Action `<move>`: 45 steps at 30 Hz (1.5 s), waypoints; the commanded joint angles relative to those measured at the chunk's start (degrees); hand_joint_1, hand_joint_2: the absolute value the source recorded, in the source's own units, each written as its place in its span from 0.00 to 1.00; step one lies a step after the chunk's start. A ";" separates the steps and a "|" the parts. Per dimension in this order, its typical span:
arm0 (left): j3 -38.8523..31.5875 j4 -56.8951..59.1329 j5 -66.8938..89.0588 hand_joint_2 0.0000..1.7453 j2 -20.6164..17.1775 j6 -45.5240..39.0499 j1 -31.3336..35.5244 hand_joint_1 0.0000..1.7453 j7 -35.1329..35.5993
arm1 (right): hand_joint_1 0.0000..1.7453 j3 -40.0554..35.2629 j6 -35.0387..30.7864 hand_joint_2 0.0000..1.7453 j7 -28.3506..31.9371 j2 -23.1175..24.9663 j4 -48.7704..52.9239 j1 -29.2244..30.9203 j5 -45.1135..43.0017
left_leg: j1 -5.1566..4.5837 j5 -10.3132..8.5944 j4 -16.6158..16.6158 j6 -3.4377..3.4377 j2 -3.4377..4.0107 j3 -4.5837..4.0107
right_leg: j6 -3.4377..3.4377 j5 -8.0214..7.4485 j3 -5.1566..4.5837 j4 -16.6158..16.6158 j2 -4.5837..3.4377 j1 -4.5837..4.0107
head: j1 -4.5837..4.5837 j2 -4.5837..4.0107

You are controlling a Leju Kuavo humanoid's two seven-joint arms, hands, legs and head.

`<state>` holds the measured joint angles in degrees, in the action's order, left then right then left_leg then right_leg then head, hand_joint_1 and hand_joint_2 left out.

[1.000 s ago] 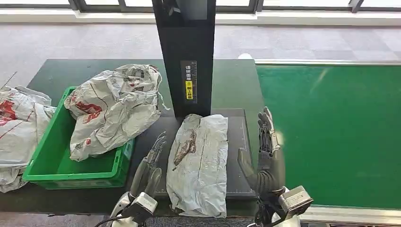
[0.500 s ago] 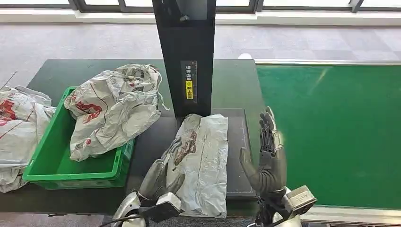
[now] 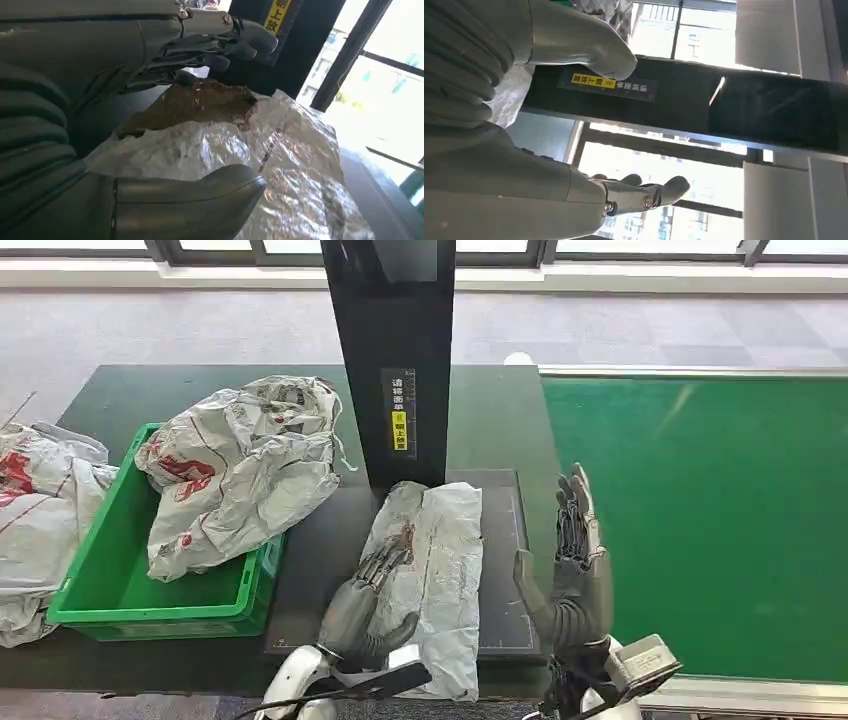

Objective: Moved the parcel from conveyor to table for the left to box.

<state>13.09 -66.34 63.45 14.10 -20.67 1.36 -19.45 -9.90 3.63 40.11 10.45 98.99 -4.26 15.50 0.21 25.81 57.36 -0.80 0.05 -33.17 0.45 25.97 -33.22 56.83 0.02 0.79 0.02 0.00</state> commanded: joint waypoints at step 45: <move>5.27 21.35 9.94 1.00 -0.50 7.57 6.71 1.00 3.21 | 0.00 0.93 0.75 1.00 -0.11 -1.68 -2.57 3.11 -0.64 | -0.01 -0.01 -0.16 0.09 -0.17 0.57 | 0.06 0.00 0.79 -0.22 0.26 0.01 | 0.00 0.00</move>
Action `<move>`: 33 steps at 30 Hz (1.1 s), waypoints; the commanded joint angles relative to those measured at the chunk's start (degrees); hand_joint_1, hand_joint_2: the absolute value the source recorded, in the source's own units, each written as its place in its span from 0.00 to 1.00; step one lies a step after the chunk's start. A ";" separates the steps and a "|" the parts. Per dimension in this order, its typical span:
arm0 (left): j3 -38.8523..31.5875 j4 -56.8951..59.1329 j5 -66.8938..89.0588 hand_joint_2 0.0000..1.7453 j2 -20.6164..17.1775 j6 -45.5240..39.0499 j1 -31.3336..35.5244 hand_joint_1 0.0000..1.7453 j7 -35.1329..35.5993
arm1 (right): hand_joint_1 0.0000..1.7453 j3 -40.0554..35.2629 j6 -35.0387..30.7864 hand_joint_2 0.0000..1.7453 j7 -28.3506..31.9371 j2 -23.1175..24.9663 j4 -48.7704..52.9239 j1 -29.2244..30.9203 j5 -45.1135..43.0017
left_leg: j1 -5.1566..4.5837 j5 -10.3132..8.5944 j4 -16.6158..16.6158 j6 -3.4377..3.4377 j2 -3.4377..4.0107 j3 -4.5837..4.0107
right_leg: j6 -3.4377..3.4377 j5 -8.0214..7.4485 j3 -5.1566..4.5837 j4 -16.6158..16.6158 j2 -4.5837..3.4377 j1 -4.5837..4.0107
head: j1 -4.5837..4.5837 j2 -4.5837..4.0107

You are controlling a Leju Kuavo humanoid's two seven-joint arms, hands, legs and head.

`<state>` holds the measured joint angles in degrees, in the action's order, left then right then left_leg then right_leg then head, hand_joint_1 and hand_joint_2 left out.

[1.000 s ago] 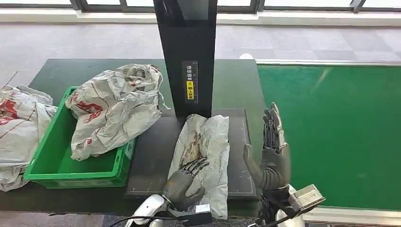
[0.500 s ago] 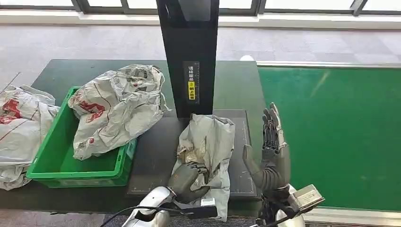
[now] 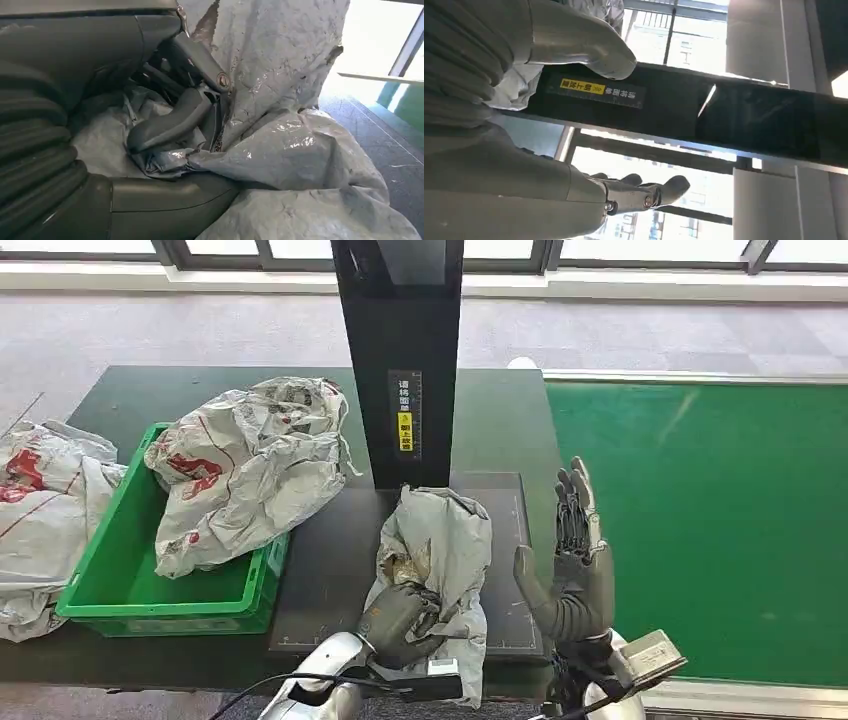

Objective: Moved the parcel from conveyor to table for the left to box.

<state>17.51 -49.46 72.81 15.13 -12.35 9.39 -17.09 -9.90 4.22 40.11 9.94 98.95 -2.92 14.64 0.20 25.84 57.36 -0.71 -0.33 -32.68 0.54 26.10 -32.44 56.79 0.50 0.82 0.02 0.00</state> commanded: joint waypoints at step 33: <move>3.01 -39.76 -13.79 1.00 -2.73 -23.98 -15.99 1.00 -16.89 | 0.00 1.58 0.28 1.00 -0.11 -0.40 -2.09 0.64 -0.67 | 0.04 0.07 -0.09 -0.07 0.18 -0.26 | -0.13 0.02 -0.41 -0.11 -0.20 -0.06 | 0.00 0.00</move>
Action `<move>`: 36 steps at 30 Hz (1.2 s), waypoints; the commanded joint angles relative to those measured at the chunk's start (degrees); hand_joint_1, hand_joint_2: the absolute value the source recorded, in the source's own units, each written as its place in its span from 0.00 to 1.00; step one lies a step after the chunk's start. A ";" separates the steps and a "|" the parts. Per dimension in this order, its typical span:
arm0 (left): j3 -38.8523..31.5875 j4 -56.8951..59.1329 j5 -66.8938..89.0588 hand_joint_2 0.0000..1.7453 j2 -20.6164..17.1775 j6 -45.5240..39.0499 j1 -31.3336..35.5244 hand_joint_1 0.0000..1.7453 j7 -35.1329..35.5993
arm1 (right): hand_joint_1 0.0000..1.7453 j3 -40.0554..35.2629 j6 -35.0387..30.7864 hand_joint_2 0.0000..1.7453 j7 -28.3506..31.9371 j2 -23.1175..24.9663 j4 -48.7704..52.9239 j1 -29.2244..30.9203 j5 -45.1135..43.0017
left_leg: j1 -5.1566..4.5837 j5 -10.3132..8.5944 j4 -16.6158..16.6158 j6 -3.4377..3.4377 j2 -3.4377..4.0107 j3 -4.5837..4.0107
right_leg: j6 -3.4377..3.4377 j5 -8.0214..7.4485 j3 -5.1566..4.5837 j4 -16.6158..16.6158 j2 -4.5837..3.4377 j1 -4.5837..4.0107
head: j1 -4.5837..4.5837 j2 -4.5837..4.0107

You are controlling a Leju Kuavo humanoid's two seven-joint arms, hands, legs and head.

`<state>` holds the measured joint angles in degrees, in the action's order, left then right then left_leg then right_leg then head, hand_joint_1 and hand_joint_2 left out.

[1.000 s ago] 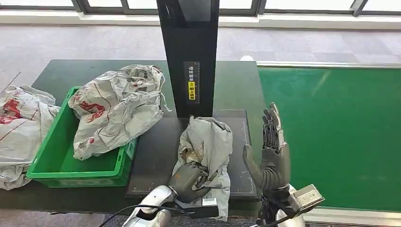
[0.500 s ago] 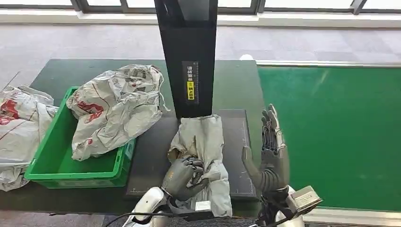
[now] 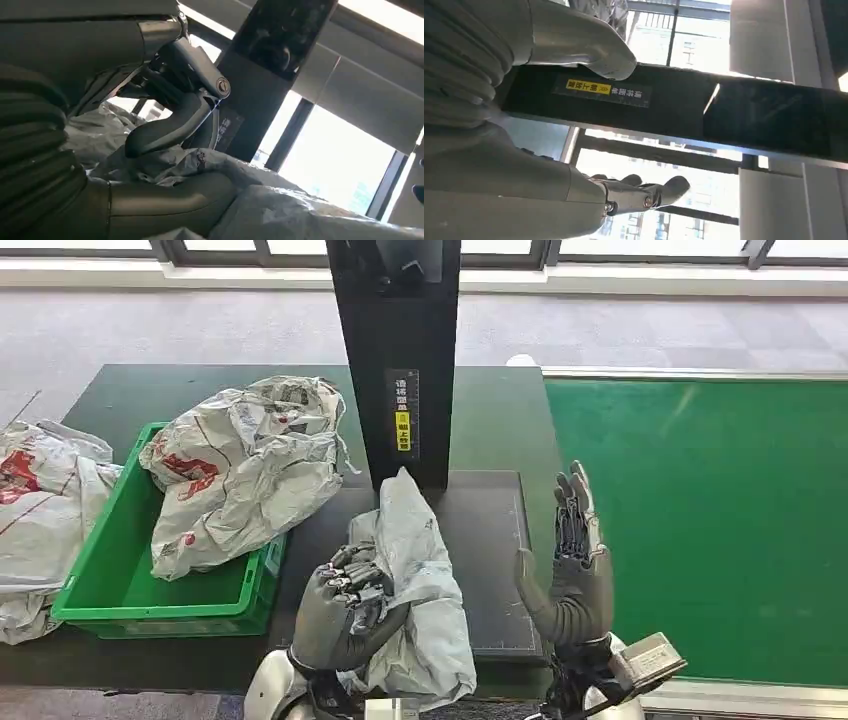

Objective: Moved the parcel from conveyor to table for the left to box.

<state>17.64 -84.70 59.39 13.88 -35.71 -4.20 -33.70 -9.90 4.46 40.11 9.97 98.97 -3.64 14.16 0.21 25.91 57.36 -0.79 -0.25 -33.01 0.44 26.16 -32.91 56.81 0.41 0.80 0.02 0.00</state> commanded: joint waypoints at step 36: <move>-13.56 -19.93 -7.41 1.00 -1.42 -4.29 7.71 1.00 -6.30 | 0.00 -0.46 1.67 1.00 -0.11 -0.92 -6.73 5.22 -2.75 | 0.07 -0.08 -0.12 -0.04 0.14 0.09 | -0.08 -0.12 0.04 -0.12 -0.17 -0.09 | 0.00 0.00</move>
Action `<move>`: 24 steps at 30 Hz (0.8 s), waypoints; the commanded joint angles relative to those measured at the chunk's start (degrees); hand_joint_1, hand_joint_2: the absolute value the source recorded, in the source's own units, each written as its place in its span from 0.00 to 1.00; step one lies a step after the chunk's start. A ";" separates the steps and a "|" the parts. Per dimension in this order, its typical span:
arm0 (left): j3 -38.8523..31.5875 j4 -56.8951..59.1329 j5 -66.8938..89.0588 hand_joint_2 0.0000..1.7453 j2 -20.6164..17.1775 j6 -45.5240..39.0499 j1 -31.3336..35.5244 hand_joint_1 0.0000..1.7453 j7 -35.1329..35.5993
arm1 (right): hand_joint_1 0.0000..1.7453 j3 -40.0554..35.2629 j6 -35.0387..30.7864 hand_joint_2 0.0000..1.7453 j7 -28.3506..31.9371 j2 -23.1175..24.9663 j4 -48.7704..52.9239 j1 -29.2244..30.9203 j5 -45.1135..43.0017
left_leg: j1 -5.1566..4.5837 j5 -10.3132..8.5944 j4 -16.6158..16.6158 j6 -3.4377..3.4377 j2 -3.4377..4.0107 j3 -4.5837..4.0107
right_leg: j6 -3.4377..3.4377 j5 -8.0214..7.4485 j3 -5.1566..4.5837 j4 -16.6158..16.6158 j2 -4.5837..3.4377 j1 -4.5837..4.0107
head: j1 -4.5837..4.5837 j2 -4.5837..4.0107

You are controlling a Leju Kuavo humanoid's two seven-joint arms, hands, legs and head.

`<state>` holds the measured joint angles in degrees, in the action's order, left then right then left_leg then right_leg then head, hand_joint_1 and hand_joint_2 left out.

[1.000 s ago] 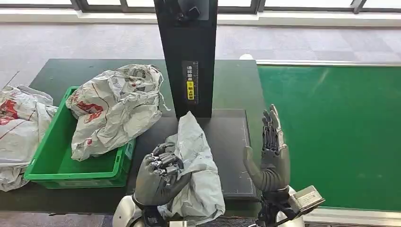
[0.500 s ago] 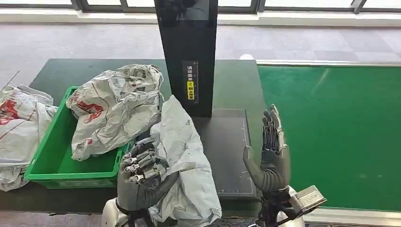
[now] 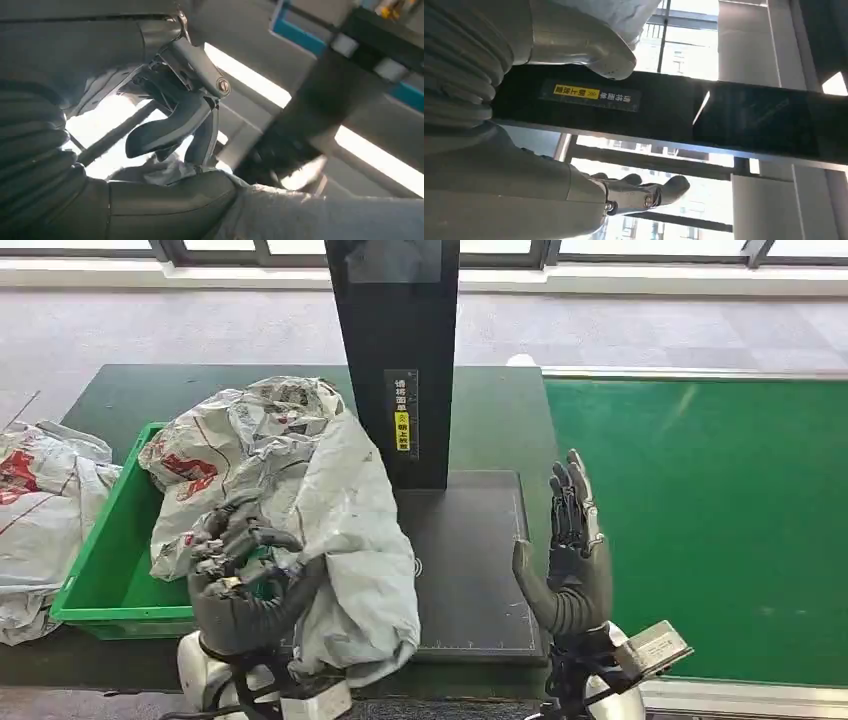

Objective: Moved the parcel from conveyor to table for the left to box.

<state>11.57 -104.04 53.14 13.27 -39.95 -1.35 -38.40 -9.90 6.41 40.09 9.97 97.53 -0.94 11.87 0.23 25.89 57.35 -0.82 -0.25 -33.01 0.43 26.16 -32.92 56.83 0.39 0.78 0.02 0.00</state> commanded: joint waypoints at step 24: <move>-28.89 24.49 -7.01 1.00 -15.75 0.46 39.45 1.00 10.24 | 0.00 -1.74 1.02 1.00 -0.09 -0.79 -11.07 7.60 -1.47 | 0.17 -0.27 -0.01 -0.23 0.07 0.01 | -0.28 -0.20 -0.07 0.11 -0.12 -0.17 | 0.00 0.00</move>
<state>-13.33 -88.39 45.96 0.09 -39.10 32.00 -28.35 -10.27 7.39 40.09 9.97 91.45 4.08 10.60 0.38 25.62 57.36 -1.05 -0.25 -33.03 0.17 25.97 -33.01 56.96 0.32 0.62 0.02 0.00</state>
